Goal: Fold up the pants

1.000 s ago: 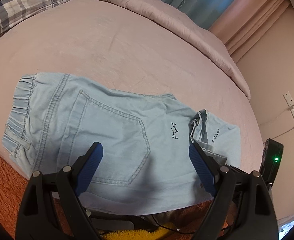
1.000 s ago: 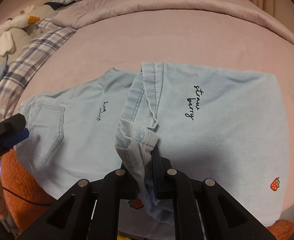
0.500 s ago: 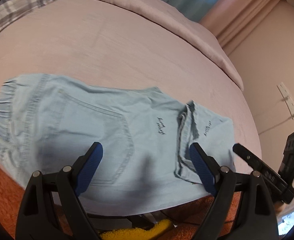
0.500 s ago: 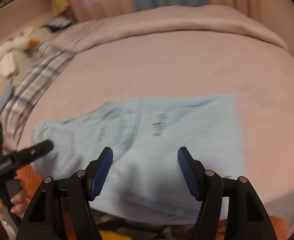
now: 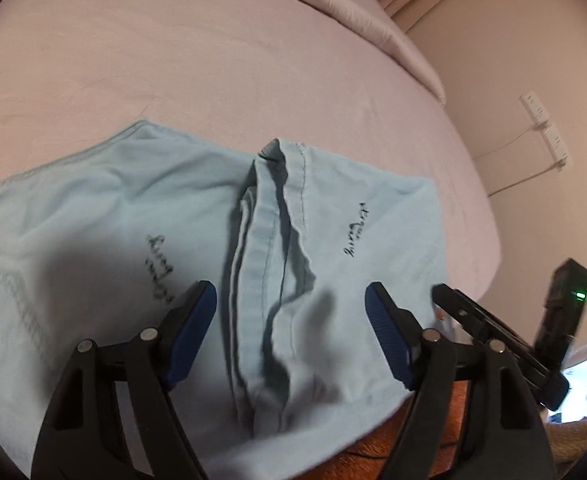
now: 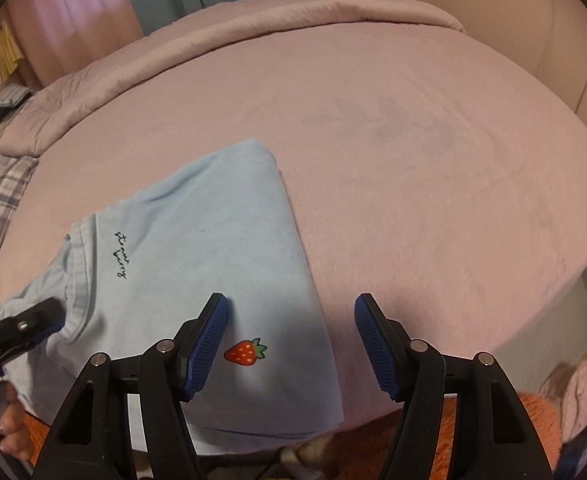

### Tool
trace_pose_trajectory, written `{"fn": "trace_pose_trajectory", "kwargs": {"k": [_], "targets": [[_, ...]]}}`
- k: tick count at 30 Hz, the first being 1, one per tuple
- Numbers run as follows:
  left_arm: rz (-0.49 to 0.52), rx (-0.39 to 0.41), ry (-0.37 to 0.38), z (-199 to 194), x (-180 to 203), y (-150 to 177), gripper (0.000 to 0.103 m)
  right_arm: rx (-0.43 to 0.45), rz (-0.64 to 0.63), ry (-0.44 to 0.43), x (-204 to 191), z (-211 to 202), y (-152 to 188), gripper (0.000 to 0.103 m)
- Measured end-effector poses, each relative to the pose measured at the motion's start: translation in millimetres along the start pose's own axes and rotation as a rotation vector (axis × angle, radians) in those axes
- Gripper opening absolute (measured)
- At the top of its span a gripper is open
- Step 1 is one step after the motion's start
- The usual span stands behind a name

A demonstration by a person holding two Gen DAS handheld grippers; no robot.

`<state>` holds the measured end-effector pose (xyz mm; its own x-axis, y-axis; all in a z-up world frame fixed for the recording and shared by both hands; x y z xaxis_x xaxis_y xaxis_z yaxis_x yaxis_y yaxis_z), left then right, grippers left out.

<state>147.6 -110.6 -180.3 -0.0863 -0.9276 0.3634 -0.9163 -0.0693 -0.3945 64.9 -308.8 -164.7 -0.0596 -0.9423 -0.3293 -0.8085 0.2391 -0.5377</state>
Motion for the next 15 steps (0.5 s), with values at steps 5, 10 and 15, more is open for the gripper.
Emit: {"fn": "trace_pose_trajectory", "kwargs": {"k": [5, 10, 15], "targets": [[-0.003, -0.047, 0.090, 12.6, 10.2, 0.8, 0.026, -0.018, 0.019, -0.014, 6.6, 3.9, 7.2, 0.067], [-0.040, -0.010, 0.054, -1.4, 4.7, 11.4, 0.007, -0.016, 0.029, -0.017, 9.6, -2.0, 3.3, 0.067], [-0.054, 0.097, 0.069, -54.8, -4.3, 14.1, 0.007, 0.014, 0.000, -0.018, -0.9, -7.2, -3.1, 0.067]]}}
Point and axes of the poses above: each gripper's, at about its wrist camera, not at the fingertips, and z roughly the way its jaws point, x to its right, y to its underside, the point moved 4 cm from there along z, roughly the way its jaws point, and after that the axes turned 11 degrees about -y, right-handed, at the moved point
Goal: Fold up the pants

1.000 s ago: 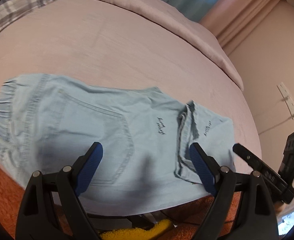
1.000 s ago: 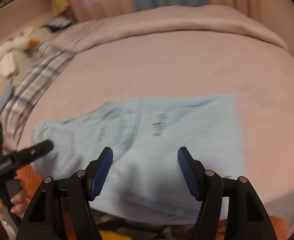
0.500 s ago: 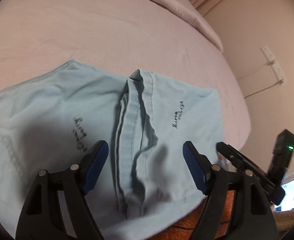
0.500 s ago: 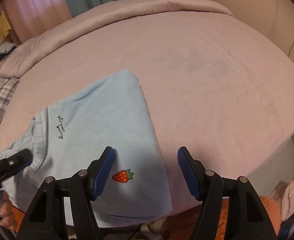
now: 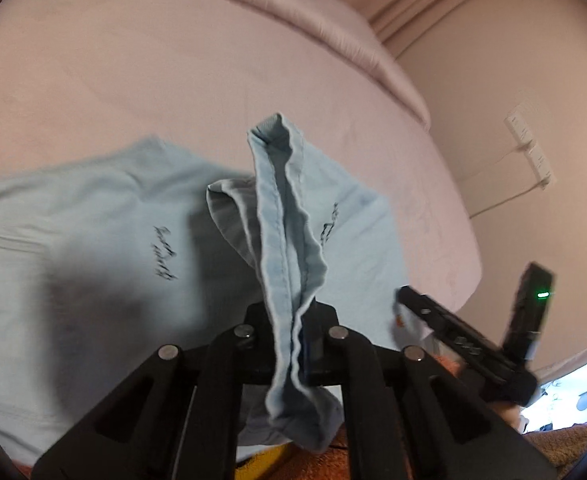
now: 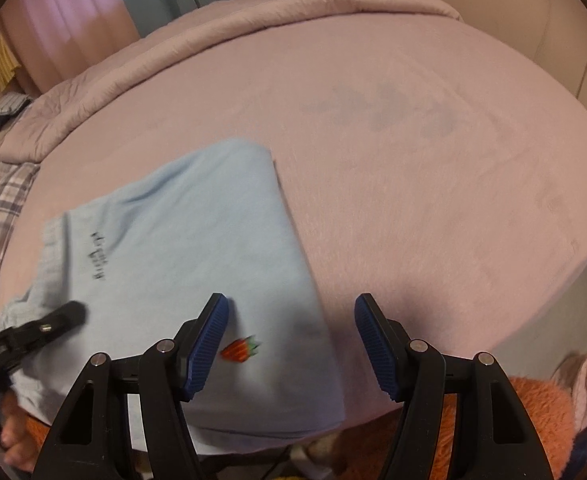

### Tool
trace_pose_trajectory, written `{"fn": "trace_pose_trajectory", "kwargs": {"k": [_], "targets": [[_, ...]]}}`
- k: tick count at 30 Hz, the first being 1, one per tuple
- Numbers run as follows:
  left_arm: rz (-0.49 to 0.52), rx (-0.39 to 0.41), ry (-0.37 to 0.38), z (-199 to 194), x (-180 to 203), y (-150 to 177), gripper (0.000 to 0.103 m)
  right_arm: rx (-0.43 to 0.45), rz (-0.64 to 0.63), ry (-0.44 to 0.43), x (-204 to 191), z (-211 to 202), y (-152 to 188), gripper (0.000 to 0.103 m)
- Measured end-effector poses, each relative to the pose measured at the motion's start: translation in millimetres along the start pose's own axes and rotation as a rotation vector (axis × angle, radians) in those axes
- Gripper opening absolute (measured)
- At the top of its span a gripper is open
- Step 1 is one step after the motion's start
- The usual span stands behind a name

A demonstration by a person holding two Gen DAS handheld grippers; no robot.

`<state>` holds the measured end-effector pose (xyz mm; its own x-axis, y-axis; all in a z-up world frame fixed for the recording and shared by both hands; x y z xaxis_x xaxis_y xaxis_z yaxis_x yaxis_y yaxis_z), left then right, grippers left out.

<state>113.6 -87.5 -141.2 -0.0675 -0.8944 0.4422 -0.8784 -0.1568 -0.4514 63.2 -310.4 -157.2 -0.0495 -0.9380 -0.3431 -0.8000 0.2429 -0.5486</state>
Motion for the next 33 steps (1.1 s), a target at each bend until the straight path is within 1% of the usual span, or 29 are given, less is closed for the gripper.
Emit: {"fn": "trace_pose_trajectory", "kwargs": {"k": [1, 3, 4, 5, 7, 8, 10, 11, 14, 17, 19, 24, 26, 28, 33], "targets": [[0.022, 0.015, 0.000, -7.5, -1.4, -0.8, 0.007, 0.007, -0.012, -0.001, -1.1, -0.6, -0.5, 0.067], [0.051, 0.017, -0.044, -7.5, -6.6, -0.2, 0.008, 0.009, -0.021, 0.004, -3.9, 0.4, -2.2, 0.067], [0.056, 0.001, -0.093, -0.3, -13.2, 2.8, 0.009, 0.009, -0.022, -0.002, -5.4, 1.7, -2.5, 0.067], [0.054, -0.018, -0.128, 7.3, -18.6, 7.1, 0.009, 0.006, -0.026, -0.011, -6.4, 3.6, -1.4, 0.067], [0.032, -0.072, -0.167, 26.9, -30.8, 17.6, 0.013, -0.008, -0.037, -0.021, -11.0, 10.3, 0.7, 0.067], [0.019, -0.077, -0.167, 32.3, -35.4, 20.3, 0.013, -0.018, -0.042, -0.024, -13.3, 15.3, 1.7, 0.067], [-0.002, -0.054, -0.140, 31.3, -39.6, 21.9, 0.014, -0.049, -0.047, -0.025, -15.1, 24.3, 7.0, 0.066], [-0.005, -0.060, -0.135, 31.0, -41.0, 21.1, 0.014, -0.056, -0.051, -0.023, -15.6, 27.5, 8.2, 0.066], [-0.026, -0.092, -0.102, 28.7, -48.2, 23.0, 0.015, -0.052, -0.086, 0.003, -16.8, 27.6, 12.3, 0.066], [-0.060, -0.106, -0.082, 25.6, -55.8, 22.6, 0.016, -0.046, -0.086, 0.003, -14.4, 24.4, 15.0, 0.066], [-0.073, -0.104, -0.078, 20.9, -59.6, 27.6, 0.017, -0.041, -0.087, 0.000, -12.9, 22.8, 17.3, 0.066], [-0.084, -0.096, -0.086, 13.0, -53.1, 33.7, 0.017, -0.036, -0.125, 0.016, -17.2, 25.4, 18.8, 0.066], [-0.071, -0.090, -0.095, 8.3, -51.6, 37.1, 0.019, -0.040, -0.129, 0.017, -16.8, 25.6, 18.3, 0.066], [-0.057, -0.084, -0.105, 7.1, -47.8, 38.7, 0.024, -0.046, -0.122, 0.016, -15.1, 24.0, 18.9, 0.066], [-0.061, -0.081, -0.103, 4.1, -49.9, 46.4, 0.028, -0.057, -0.106, 0.027, -12.0, 18.4, 26.5, 0.066]]}}
Point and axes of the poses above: each gripper's, at about its wrist camera, not at the fingertips, and z roughly the way its jaws point, x to its right, y to its underside, the point moved 4 cm from there along z, roughly the way its jaws point, and after that the axes turned 11 degrees about -y, right-handed, at the moved point
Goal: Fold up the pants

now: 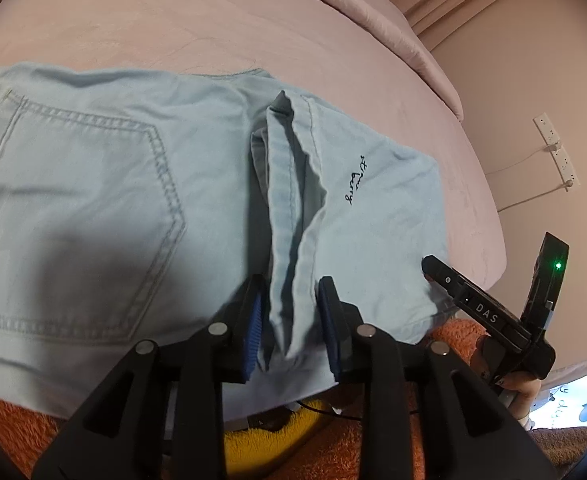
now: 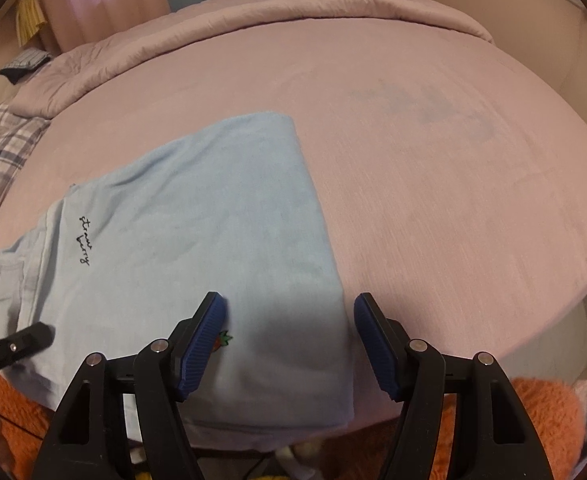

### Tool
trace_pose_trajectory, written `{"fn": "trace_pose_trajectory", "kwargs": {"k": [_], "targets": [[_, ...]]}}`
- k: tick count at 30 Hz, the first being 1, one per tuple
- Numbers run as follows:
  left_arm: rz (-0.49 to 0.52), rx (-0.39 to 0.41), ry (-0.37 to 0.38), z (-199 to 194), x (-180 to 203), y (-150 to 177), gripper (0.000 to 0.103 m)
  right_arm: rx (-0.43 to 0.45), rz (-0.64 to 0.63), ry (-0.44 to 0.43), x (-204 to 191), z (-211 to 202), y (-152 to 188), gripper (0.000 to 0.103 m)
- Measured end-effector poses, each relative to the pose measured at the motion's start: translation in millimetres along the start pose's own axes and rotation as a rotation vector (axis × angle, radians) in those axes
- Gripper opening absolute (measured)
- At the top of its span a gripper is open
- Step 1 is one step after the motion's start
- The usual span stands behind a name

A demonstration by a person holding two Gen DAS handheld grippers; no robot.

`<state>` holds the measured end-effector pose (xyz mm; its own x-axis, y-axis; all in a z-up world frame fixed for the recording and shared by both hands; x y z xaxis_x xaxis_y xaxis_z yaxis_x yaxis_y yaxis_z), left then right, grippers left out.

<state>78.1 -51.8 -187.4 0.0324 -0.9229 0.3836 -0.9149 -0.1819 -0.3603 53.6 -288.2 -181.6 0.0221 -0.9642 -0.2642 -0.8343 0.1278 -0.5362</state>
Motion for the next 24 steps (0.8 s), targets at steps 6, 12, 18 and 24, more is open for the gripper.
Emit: {"fn": "trace_pose_trajectory", "kwargs": {"k": [6, 12, 18, 24], "targets": [[-0.001, 0.123, -0.077, -31.0, -5.9, 2.0, 0.033, -0.026, 0.023, 0.006, 2.0, -5.7, 6.6, 0.066], [-0.085, 0.351, -0.174, -94.2, -38.7, -7.2, 0.080, 0.009, 0.012, 0.075, -8.3, -19.8, -7.5, 0.066], [-0.235, 0.445, -0.223, -134.6, -88.7, -1.1, 0.087, 0.122, -0.052, 0.024, -45.4, -43.4, -35.8, 0.068], [-0.396, 0.447, -0.321, -144.3, -141.7, 9.2, 0.090, 0.153, -0.096, -0.076, -87.9, -35.0, -46.4, 0.075]]}}
Point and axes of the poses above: each gripper's, at about its wrist camera, not at the fingertips, and z roughly the way its jaws point, x to its right, y to its underside, the point moved 4 cm from there along z, roughly the way its jaws point, and after that the axes turned 11 degrees about -y, right-handed, at the moved point
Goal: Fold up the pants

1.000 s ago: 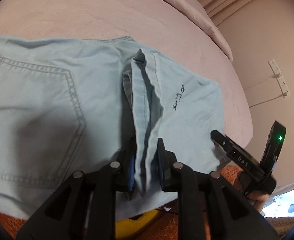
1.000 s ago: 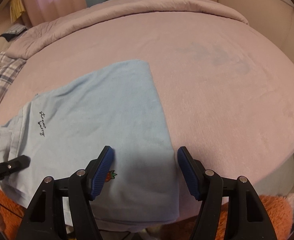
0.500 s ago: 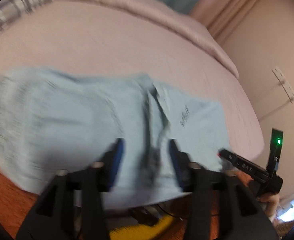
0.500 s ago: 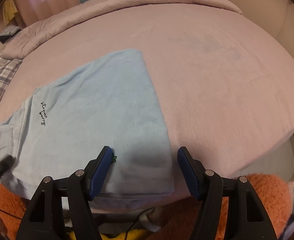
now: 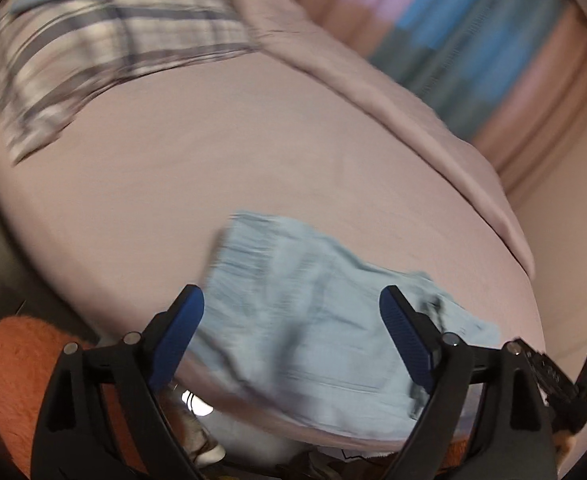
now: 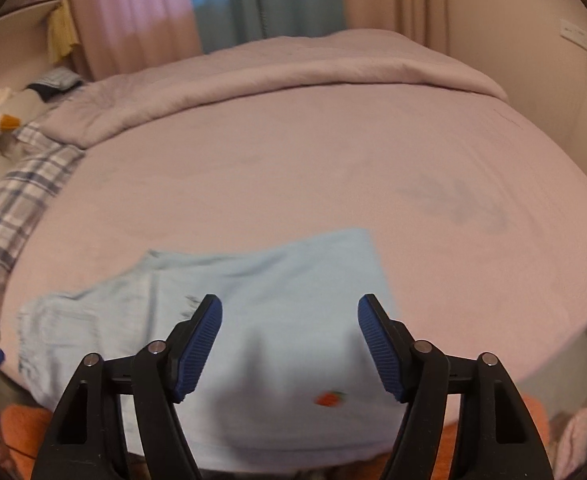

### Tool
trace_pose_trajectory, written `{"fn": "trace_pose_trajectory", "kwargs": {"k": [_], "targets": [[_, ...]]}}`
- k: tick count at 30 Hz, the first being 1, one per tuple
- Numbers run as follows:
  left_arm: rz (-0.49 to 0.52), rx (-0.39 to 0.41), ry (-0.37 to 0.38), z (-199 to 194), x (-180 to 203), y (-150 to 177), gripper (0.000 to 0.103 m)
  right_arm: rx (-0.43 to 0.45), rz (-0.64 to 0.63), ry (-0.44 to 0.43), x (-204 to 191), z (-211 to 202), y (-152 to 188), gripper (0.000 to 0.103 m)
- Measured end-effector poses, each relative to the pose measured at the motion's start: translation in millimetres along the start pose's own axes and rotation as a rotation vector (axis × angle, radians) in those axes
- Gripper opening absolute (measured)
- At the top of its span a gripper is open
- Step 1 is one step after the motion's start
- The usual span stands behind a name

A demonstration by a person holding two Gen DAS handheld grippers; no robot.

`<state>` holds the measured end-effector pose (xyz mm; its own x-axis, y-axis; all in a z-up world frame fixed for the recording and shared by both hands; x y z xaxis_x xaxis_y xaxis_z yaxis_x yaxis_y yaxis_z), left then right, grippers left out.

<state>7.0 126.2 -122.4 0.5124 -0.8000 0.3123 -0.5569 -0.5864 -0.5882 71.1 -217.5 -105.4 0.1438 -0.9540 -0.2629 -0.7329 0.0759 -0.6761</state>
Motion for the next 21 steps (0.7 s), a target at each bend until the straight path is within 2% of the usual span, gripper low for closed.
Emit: {"fn": "trace_pose_trajectory", "kwargs": {"k": [6, 13, 21], "targets": [[-0.076, -0.043, -0.059, 18.2, -30.2, 4.0, 0.093, -0.065, -0.037, -0.032, -17.9, 18.1, 12.7, 0.075], [-0.093, -0.123, -0.046, 42.3, -31.6, 12.8, 0.093, -0.090, 0.001, -0.010, -7.3, 17.2, 19.9, 0.076], [-0.066, -0.145, -0.033, 54.0, -23.8, 16.6, 0.093, -0.105, 0.066, 0.013, 11.3, 17.7, 25.6, 0.075]]}}
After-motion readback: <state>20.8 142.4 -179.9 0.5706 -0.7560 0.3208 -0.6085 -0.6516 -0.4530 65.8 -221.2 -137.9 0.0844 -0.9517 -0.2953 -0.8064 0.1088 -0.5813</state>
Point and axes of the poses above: each gripper's, at about its wrist camera, not at the fingertips, and z roughly the way its jaws point, x to its right, y to its underside, the point moved 4 cm from there along z, roughly the way its jaws point, and after that the axes turned 11 degrees about -y, right-handed, at the moved point
